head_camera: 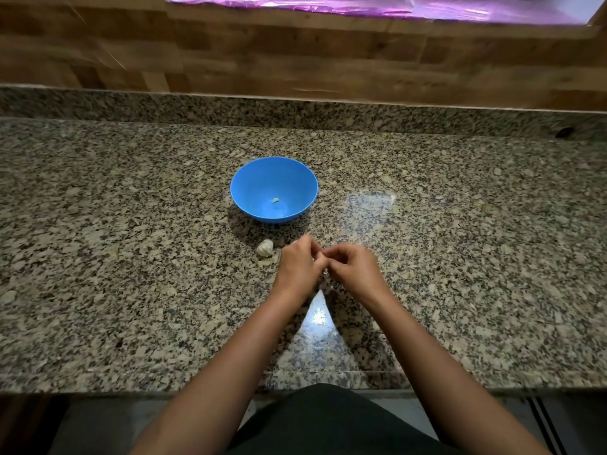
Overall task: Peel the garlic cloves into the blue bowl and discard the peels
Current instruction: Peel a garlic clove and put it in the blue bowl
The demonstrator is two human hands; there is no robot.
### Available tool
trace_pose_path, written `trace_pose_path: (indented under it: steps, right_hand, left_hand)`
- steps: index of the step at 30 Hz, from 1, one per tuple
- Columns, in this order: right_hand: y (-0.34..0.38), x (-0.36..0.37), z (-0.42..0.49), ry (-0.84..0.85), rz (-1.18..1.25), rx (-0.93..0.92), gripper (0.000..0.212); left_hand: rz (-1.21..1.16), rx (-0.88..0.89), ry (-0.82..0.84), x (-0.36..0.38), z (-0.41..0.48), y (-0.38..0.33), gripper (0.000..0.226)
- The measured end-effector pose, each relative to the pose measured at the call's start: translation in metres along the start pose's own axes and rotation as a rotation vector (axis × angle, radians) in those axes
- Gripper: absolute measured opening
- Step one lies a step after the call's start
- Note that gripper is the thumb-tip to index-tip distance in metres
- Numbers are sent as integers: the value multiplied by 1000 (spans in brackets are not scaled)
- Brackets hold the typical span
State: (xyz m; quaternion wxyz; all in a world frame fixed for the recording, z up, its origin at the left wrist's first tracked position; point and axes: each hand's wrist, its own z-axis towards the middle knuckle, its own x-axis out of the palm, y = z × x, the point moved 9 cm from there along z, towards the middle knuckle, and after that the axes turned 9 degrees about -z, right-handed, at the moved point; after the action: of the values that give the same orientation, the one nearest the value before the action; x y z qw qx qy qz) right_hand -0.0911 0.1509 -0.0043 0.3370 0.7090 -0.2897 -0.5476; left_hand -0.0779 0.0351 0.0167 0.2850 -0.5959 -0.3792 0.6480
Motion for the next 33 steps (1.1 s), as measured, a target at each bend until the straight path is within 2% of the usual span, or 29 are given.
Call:
trace_pose_path:
  steps: [2,5,8,11,14,16,22,28,33]
  right_hand:
    - [5,-4,1,-20,-52,-28,9]
    - [5,-9,2,-63,26,-21,5]
    - [-5,-9,0,-63,330,125,2]
    - [-18,-3,-1,9,642,302,4]
    - [-27,0,1,69,733,391,7]
    - [-28,-5,7,41,666,378,5]
    - [-10,-22,51,-129,150,175,16]
    - [-1,-8,75,-141,-56,75,19]
    - [-14,-12,46,-113,-46,61,22]
  left_hand:
    - [-5,16,-2,-2,1,-3,8]
    - [-40,22,-14,-5,2,-4,12]
    - [-29,4,-12,-3,0,2,12]
    - [-50,-31,-14,-2,-2,11,10]
    - [-42,-66,-19,-5,1,18,8]
    - [-45,-93,-8,-4,5,23,6]
    - [-11,-119,21,3,15,27,10]
    - [9,-93,11,5,24,26,15]
    - [11,-73,17,7,19,28,22]
